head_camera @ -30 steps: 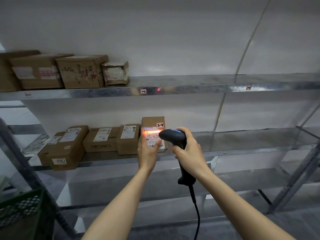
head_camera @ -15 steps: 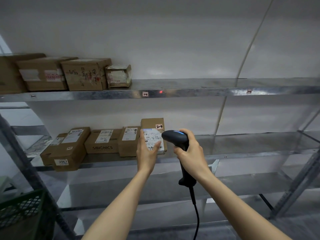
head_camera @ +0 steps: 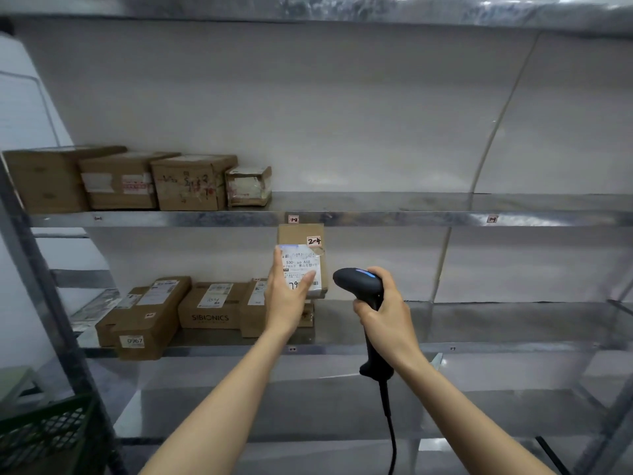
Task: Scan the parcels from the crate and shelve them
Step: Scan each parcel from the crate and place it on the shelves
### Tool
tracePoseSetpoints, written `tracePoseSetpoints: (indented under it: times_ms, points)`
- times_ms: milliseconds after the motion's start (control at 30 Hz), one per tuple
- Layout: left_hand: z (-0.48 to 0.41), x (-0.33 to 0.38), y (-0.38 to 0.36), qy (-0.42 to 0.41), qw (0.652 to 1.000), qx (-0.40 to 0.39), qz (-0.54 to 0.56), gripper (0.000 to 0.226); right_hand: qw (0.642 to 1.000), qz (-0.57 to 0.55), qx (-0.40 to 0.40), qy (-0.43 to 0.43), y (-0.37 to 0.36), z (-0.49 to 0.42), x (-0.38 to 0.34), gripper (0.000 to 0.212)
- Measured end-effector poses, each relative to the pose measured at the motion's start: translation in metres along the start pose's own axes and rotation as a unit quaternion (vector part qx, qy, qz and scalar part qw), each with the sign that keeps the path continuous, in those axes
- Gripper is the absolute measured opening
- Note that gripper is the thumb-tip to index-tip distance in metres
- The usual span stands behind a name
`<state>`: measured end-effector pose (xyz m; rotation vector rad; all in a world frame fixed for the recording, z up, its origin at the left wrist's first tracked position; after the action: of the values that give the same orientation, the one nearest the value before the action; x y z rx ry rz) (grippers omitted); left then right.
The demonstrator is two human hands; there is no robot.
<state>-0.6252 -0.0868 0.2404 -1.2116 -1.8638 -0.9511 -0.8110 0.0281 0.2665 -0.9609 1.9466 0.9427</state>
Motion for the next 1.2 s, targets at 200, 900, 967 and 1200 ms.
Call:
tracePoseSetpoints:
  times_ms: [200,900,967,1200]
  points:
    - [-0.026,0.034,0.010,-0.026,1.000,0.016,-0.007,0.084,1.000,-0.014,-0.012,0.016,0.008,-0.004,-0.008,0.046]
    - [-0.139,0.043,0.009,-0.049,0.998,-0.035,0.002,0.082,1.000,-0.010,0.010,0.021,-0.040,-0.066,-0.016,0.046]
    - [-0.147,0.040,0.007,-0.049,0.998,-0.040,0.003,0.081,1.000,-0.010,0.014,0.019,-0.046,-0.070,-0.015,0.047]
    - [-0.167,0.040,0.001,-0.047,0.998,-0.028,0.008,0.078,1.000,-0.015,0.012,0.015,-0.056,-0.085,-0.007,0.047]
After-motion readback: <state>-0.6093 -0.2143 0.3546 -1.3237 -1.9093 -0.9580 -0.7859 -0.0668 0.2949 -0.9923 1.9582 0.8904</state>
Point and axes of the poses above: each hand's wrist, its own z-axis away from the middle knuckle, its own y-axis out of the back of the hand, x = y × z, the point moved 10 cm from there along -z, towards the middle knuckle, and after that the axes turned 2 degrees about x, right-handed, at the moved point
